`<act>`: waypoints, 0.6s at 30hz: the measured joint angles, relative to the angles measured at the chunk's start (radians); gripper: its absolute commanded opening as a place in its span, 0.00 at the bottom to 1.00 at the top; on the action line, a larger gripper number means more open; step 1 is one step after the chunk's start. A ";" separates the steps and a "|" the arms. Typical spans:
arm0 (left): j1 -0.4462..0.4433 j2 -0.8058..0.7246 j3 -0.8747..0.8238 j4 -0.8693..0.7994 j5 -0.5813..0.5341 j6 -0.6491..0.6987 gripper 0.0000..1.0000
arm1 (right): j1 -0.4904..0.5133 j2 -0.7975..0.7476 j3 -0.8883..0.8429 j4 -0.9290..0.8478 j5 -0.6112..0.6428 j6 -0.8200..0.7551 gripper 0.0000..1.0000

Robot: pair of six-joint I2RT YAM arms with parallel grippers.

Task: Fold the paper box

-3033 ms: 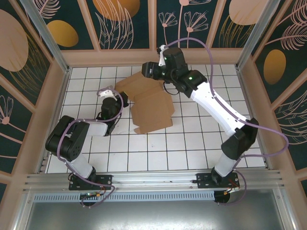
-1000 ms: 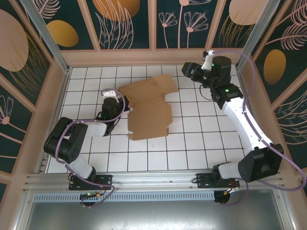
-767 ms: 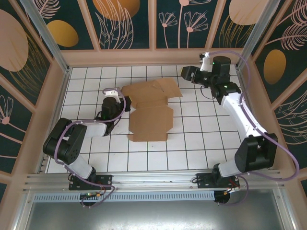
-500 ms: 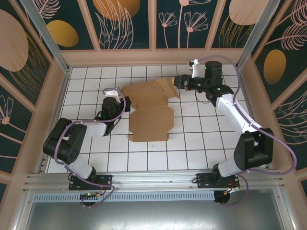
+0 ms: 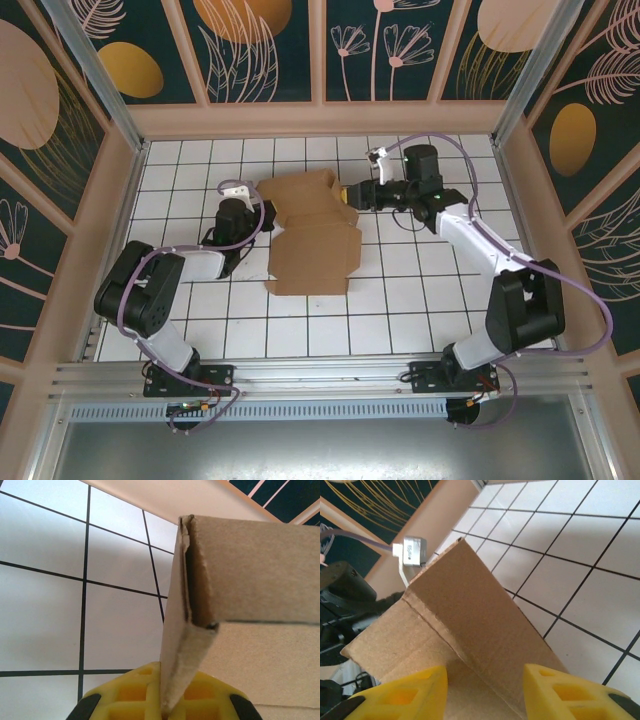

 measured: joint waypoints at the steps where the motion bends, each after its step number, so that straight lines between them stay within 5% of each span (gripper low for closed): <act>1: 0.000 0.000 0.000 -0.002 0.000 0.000 0.00 | 0.013 0.012 0.008 -0.008 0.013 -0.016 0.45; 18: 0.000 0.015 0.002 -0.016 0.008 0.000 0.00 | 0.166 0.050 0.050 -0.043 0.446 -0.175 0.39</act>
